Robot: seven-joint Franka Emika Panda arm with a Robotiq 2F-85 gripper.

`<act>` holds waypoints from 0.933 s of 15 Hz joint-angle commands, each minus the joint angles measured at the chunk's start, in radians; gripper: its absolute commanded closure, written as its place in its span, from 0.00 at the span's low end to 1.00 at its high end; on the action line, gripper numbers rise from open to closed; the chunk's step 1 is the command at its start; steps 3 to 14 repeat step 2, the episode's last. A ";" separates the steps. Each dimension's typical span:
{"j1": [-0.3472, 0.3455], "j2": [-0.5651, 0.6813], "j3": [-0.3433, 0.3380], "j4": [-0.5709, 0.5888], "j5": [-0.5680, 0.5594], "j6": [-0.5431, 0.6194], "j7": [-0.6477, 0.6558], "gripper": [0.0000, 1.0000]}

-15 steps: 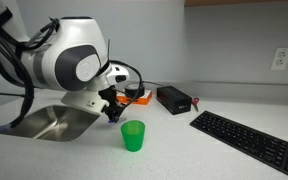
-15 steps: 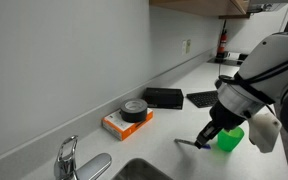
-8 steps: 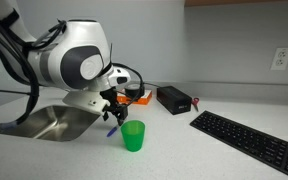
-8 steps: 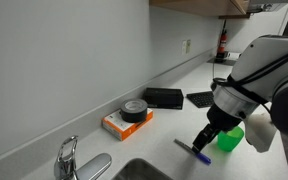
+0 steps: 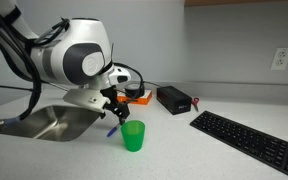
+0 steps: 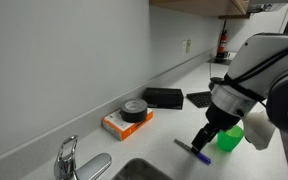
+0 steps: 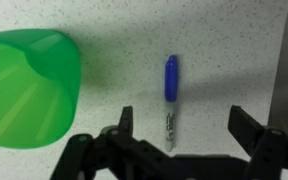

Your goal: Remove the pen from the green cup.

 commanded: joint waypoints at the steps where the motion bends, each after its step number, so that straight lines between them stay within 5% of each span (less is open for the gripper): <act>1: -0.001 -0.001 0.001 0.000 0.000 -0.003 0.000 0.00; 14: -0.001 -0.001 0.001 0.000 0.000 -0.003 0.000 0.00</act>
